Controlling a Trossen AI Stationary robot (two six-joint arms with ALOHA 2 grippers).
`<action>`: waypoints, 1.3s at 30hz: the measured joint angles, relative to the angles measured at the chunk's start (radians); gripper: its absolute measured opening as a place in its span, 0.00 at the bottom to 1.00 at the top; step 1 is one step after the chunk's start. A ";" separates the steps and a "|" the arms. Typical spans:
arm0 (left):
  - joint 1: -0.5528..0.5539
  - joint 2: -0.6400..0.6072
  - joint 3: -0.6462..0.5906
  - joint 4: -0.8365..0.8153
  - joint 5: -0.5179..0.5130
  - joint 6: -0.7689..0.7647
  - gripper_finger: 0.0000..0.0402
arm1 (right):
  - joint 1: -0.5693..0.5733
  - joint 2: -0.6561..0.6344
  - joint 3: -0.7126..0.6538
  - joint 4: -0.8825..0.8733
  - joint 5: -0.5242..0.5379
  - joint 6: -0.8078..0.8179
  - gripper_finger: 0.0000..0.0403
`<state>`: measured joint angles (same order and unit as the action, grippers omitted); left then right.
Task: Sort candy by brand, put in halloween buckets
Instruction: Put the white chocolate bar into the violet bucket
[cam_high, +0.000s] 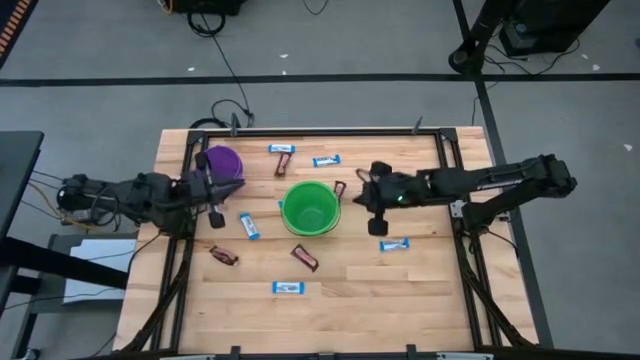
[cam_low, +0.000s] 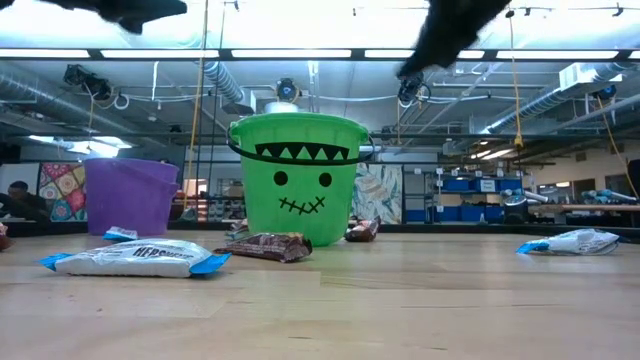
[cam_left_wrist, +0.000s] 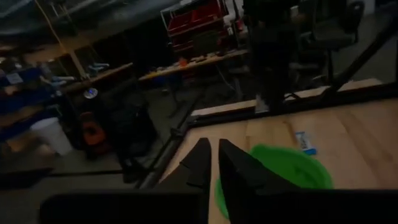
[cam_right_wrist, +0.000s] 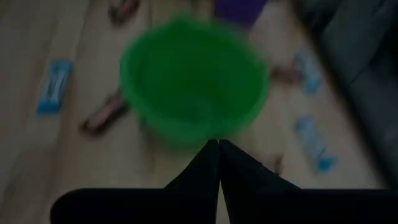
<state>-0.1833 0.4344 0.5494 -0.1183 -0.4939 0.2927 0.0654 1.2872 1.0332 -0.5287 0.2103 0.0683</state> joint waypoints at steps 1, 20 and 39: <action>0.000 0.011 0.013 -0.006 -0.006 0.020 0.13 | 0.007 0.013 0.000 -0.043 -0.003 0.034 0.06; 0.000 0.094 0.031 0.054 -0.035 0.078 0.32 | 0.051 0.101 -0.001 -0.301 -0.057 0.147 0.06; 0.000 0.103 0.031 0.055 -0.040 0.084 0.32 | 0.093 0.391 -0.047 -0.478 -0.272 0.318 0.23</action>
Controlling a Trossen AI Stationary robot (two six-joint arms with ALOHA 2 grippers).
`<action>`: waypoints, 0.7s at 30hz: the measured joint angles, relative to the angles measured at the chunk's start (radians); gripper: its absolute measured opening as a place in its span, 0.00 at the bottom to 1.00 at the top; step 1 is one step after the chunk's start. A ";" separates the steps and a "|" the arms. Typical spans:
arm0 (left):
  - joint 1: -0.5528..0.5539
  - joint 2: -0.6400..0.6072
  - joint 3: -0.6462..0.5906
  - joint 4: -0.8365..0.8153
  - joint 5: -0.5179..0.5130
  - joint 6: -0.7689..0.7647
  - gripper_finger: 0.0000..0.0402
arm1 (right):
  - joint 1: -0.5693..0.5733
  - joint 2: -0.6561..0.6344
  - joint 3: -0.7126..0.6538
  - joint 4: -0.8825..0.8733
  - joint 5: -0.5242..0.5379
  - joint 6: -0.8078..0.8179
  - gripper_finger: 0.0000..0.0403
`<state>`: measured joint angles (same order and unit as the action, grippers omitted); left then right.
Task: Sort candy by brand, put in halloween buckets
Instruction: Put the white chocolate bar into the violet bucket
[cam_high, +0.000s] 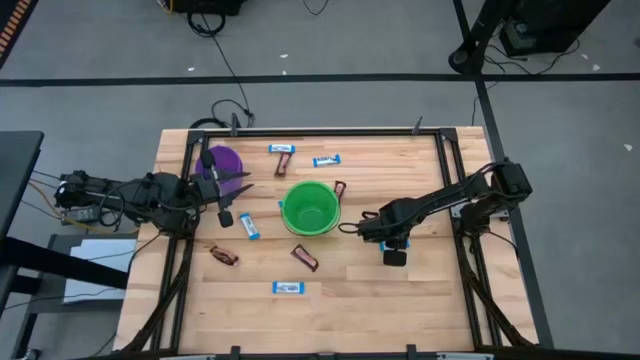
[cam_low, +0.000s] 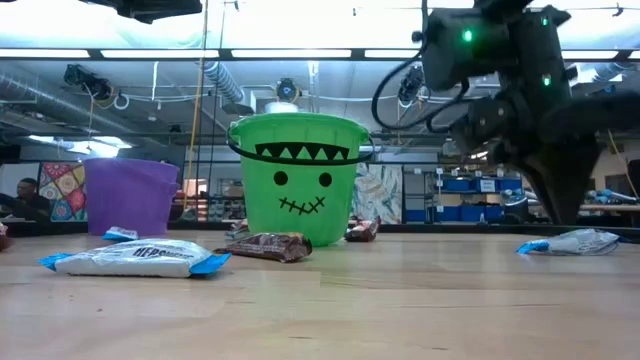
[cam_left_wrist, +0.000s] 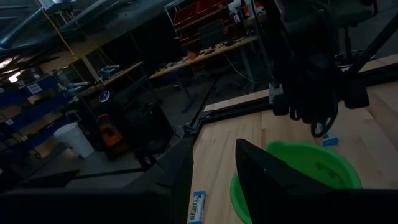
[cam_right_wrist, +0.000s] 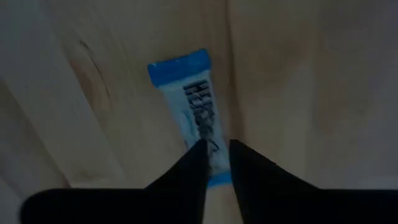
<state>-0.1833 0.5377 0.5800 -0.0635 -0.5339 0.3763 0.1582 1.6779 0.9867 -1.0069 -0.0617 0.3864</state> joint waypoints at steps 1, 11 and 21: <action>0.000 0.000 0.000 0.000 0.000 0.000 0.32 | 0.001 0.007 -0.010 0.017 -0.012 0.014 0.27; 0.000 0.000 0.000 -0.002 0.000 -0.001 0.32 | 0.034 -0.006 -0.092 0.118 -0.038 0.105 0.48; 0.000 0.000 0.000 -0.002 0.000 -0.001 0.32 | 0.043 -0.051 -0.091 0.125 -0.056 0.154 0.49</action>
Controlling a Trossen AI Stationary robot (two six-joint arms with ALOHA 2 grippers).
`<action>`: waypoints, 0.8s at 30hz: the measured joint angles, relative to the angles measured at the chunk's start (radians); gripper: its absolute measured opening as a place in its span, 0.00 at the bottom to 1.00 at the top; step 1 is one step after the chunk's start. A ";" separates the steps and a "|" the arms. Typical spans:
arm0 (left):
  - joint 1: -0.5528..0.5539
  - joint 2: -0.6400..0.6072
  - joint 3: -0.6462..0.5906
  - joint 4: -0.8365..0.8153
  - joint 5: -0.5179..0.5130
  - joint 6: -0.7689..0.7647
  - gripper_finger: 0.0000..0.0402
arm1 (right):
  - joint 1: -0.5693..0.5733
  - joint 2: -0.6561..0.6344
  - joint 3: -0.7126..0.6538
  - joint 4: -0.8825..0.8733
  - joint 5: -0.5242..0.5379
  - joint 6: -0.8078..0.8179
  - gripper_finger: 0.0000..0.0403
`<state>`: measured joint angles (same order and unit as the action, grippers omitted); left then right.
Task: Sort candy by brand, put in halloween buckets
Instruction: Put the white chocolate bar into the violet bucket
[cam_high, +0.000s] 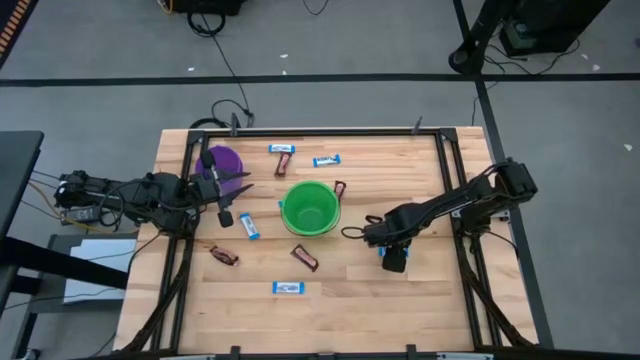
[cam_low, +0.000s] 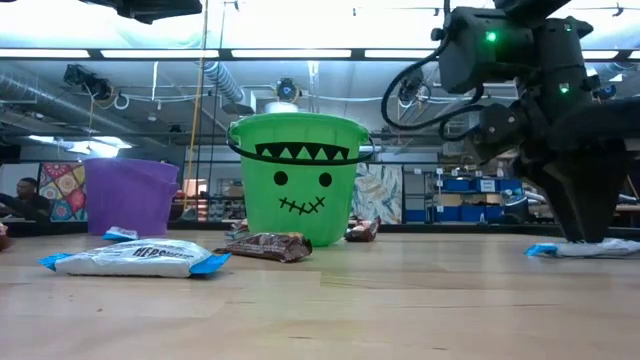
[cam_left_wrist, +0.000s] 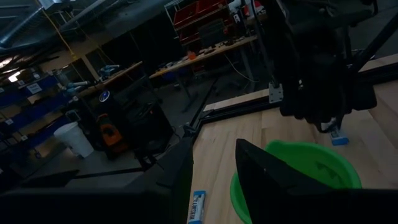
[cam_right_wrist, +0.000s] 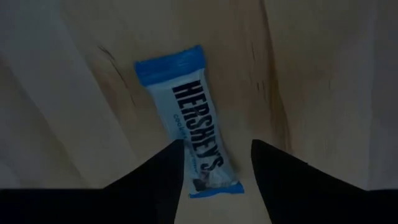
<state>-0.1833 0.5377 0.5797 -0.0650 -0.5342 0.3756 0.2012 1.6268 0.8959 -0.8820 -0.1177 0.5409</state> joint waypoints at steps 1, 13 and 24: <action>0.000 0.000 0.000 0.000 0.000 0.000 0.32 | -0.002 -0.005 0.000 -0.001 -0.007 0.009 0.49; 0.000 0.000 0.000 0.000 0.000 -0.009 0.32 | -0.007 -0.027 0.000 0.040 0.001 0.001 0.52; 0.000 0.000 0.000 0.000 0.000 -0.013 0.32 | -0.011 -0.026 0.001 0.050 0.098 -0.079 0.51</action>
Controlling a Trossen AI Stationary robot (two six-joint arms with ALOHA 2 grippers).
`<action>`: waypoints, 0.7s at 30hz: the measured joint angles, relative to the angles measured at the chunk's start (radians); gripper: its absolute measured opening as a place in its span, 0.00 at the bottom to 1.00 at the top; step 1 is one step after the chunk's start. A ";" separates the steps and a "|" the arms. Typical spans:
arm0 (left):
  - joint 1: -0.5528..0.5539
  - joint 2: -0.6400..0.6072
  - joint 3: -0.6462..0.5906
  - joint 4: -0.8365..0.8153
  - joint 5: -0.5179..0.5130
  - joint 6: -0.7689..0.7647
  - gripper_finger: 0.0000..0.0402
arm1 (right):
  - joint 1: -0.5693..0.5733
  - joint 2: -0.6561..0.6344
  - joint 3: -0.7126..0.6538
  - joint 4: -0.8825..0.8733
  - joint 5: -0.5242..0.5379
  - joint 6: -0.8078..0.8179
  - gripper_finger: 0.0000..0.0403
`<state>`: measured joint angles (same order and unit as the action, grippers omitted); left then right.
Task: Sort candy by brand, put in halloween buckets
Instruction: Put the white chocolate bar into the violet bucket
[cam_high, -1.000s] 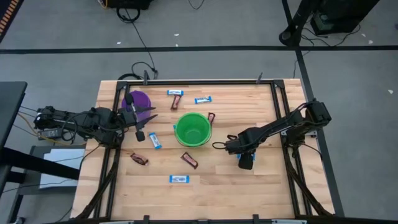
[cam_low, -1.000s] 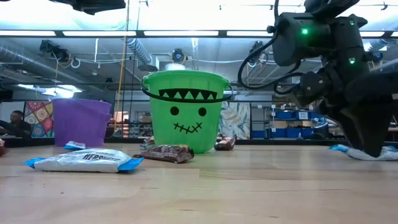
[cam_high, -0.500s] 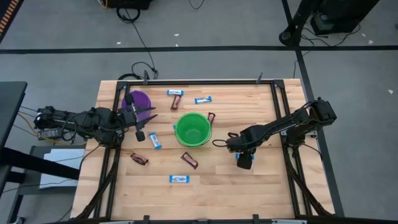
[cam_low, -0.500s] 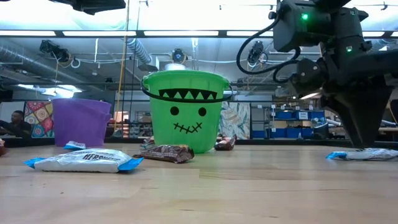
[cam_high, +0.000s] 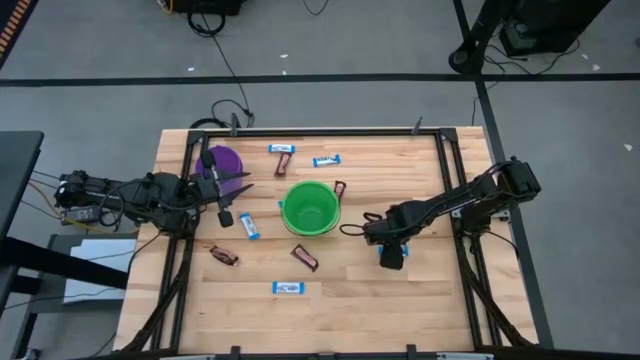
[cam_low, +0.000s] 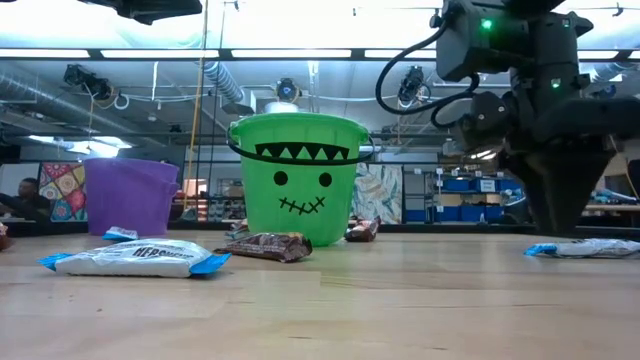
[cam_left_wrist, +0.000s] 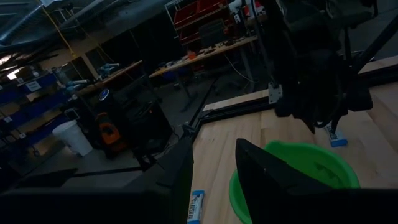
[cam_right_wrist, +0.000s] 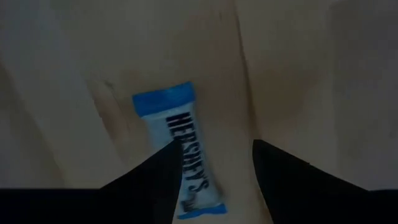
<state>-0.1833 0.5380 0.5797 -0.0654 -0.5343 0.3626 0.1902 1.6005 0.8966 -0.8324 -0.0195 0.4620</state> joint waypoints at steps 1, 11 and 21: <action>0.000 0.000 0.000 0.000 0.000 0.000 0.32 | 0.000 0.000 0.000 0.007 0.002 -0.018 0.51; 0.000 0.000 0.000 0.000 0.000 0.000 0.32 | -0.003 0.000 0.000 0.043 -0.016 0.032 0.53; 0.000 0.000 0.000 -0.019 0.000 -0.001 0.32 | 0.054 0.000 -0.001 0.055 -0.002 0.092 0.57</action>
<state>-0.1833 0.5381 0.5797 -0.0845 -0.5343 0.3618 0.2445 1.6009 0.8955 -0.7779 -0.0218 0.5540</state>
